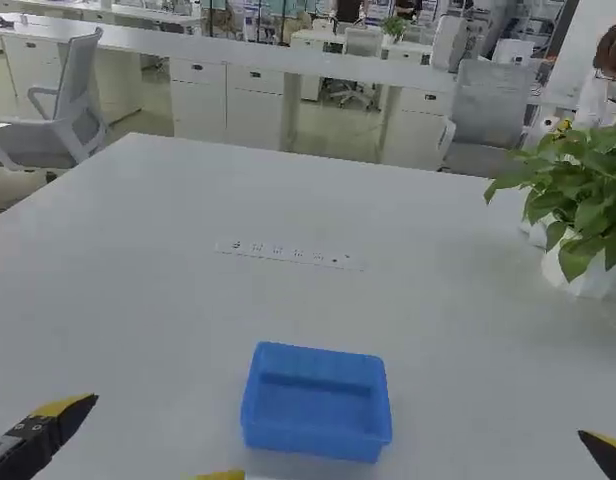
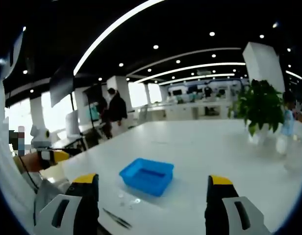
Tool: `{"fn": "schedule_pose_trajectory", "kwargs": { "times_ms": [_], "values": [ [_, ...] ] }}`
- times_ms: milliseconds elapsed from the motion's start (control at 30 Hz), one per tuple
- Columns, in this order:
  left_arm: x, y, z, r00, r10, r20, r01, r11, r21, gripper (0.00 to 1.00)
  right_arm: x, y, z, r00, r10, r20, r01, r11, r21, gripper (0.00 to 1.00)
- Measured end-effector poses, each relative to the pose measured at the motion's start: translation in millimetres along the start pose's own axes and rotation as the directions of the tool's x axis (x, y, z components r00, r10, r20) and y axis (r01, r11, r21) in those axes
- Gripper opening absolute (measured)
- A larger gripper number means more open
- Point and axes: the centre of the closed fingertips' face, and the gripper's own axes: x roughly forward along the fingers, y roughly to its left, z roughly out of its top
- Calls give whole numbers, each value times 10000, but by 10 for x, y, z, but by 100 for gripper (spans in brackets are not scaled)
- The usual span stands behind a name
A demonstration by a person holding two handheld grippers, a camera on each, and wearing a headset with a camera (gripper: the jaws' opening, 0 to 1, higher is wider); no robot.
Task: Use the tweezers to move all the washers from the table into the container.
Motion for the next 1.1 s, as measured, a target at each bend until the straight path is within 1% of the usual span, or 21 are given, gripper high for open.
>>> {"fn": "schedule_pose_trajectory", "kwargs": {
  "times_ms": [200, 433, 700, 867, 1100],
  "values": [
    [-16, -1, -8, 10000, 53, -17, -53, 10000, -40, 99, 15, 20, 8, 10000, 79, -31, -79, 10000, -23, 91],
    [-25, 4, 10, 9999, 98, 56, -98, 9999, -59, 99, 40, 40, 23, 9998, 178, -73, -179, 9998, -96, 91],
    [-33, 0, 18, 10000, 75, 58, -75, 10000, 13, 99, 73, 89, 18, 9995, 303, -135, -305, 9994, -150, 91],
    [-39, 4, 25, 9999, 94, 90, -95, 9999, 38, 99, 87, 97, 13, 9993, 304, -214, -308, 9993, -213, 91],
    [-57, -7, 22, 10000, 94, 22, -94, 9999, 39, 99, 100, 123, 31, 9992, 317, -264, -324, 9991, -288, 91]
  ]
}}
